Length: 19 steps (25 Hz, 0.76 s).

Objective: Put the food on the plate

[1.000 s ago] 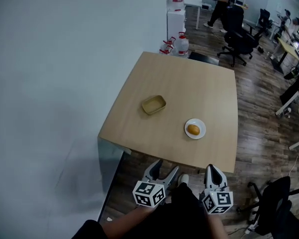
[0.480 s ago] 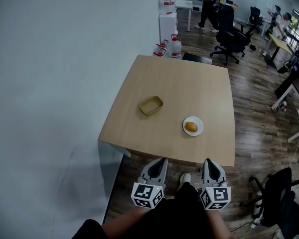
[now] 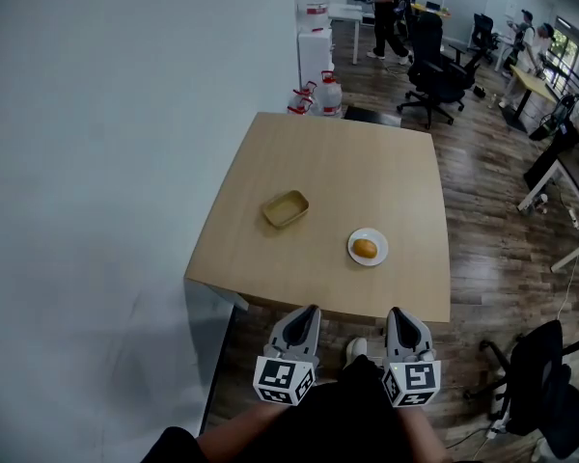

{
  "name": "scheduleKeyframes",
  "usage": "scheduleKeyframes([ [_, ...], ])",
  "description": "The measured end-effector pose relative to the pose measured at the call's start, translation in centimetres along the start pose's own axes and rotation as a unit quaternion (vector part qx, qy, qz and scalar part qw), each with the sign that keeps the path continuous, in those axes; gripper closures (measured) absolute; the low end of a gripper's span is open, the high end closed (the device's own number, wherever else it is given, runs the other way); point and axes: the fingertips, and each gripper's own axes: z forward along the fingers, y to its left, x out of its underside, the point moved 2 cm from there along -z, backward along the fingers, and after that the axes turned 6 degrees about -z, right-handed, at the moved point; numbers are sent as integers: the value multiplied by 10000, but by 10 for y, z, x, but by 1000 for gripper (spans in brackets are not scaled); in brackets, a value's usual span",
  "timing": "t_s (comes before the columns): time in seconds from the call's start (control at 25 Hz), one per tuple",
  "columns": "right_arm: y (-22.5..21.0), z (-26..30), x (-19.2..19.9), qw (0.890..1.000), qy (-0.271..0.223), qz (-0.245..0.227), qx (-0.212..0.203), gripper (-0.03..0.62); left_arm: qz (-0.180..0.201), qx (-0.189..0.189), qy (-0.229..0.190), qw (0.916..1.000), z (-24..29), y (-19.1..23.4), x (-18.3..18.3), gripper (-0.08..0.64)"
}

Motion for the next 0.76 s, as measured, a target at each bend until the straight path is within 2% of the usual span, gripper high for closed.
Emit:
scheduleKeyframes([
  [0.2,6,-4,2,10000,15,-94,-25,532,-203,14,67,9998,2,0,5,538],
  [0.52,16,10,5,9998,71,9,-209,532,-210,-107,57,9997,2,13,4,538],
  [0.76,22,10,-2,9997,33,-1,-248,532,-131,-58,72,9999,0,8,2,538],
])
